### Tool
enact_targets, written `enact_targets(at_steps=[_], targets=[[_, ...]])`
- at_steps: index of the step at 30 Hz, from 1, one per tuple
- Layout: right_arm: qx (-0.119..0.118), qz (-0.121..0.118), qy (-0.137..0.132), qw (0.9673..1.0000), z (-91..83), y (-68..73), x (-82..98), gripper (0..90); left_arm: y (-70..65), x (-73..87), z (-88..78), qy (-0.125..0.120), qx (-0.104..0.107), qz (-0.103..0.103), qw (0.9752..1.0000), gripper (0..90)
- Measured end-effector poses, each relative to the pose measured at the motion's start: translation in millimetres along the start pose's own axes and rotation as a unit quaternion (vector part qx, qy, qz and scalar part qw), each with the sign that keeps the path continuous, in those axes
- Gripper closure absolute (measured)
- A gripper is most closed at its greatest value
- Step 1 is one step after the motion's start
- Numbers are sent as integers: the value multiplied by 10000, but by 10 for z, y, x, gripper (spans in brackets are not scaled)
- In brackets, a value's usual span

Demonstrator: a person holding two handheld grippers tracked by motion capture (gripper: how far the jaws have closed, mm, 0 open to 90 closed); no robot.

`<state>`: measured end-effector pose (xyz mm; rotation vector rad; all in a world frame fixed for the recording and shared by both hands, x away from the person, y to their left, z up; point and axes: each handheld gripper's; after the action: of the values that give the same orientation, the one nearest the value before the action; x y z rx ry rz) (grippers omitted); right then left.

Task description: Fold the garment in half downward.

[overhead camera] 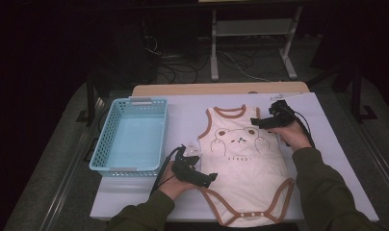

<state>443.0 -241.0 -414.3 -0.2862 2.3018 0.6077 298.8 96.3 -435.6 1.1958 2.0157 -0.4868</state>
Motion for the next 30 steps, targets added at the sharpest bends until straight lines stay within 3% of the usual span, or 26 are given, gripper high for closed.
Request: enact_targets(at_steps=[9,18,19,30], targets=[[105,103,-45,9999,74,-90,-74,11,31,-48,38,65,-10,-52,10000,0],[184,154,-79,9997,169,-166,-145,14,98,-106,106,47,-95,-243,9996,0],[191,156,-83,9997,181,-171,-147,14,118,-110,102,109,-83,-167,9998,0],[243,219,-73,9994,251,-215,-191,15,193,-197,194,107,-210,-206,9995,0]])
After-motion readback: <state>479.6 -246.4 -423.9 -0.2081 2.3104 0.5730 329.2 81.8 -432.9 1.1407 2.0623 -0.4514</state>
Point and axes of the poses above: each handheld gripper's, and its own axes: z roughly forward along the jaws, x roughly out of its underside, y roughly to its left, and after that the axes turned 15 degrees about z, right-handed
